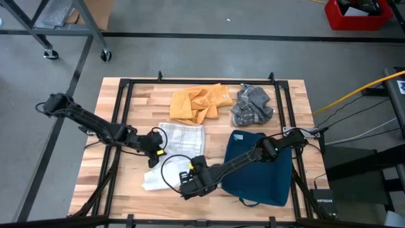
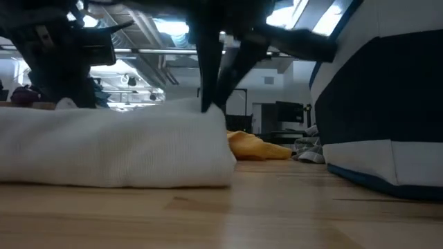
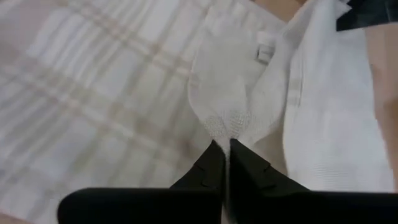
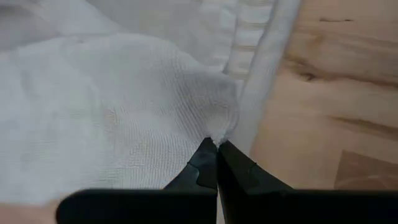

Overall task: Fold towel
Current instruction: Fold the white towel

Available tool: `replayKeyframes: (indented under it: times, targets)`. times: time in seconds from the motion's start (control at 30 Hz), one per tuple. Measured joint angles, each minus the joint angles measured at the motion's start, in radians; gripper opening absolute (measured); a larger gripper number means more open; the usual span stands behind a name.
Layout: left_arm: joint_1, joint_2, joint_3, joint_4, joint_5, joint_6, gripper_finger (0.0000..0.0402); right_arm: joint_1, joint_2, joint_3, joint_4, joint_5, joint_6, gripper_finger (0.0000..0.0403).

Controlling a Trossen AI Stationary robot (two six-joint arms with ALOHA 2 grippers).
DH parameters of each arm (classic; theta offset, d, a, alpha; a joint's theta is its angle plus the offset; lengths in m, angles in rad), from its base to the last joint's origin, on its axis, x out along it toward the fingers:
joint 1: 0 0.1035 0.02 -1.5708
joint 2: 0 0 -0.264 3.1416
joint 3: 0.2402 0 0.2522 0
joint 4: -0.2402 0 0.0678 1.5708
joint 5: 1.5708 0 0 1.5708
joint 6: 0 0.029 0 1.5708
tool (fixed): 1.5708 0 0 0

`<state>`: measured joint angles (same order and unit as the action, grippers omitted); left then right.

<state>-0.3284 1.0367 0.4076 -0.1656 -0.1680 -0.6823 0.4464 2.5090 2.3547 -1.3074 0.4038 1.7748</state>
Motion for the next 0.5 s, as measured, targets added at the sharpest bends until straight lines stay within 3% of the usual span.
replayKeyframes:
  times: [0.17, 0.33, 0.5]
  targets:
    - [0.009, 0.000, -0.001, -0.020, -0.001, 0.070, 0.0042, -0.014, 0.014, -0.033, 0.008, -0.010, -0.002, 0.0015]
    - [0.011, 0.000, -0.002, -0.040, 0.000, 0.080, 0.0101, -0.023, 0.016, -0.069, 0.022, -0.076, -0.025, 0.0043]
    - [0.037, -0.001, -0.002, -0.045, 0.075, -0.058, 0.0144, -0.028, 0.016, -0.091, 0.028, -0.132, -0.027, 0.0067]
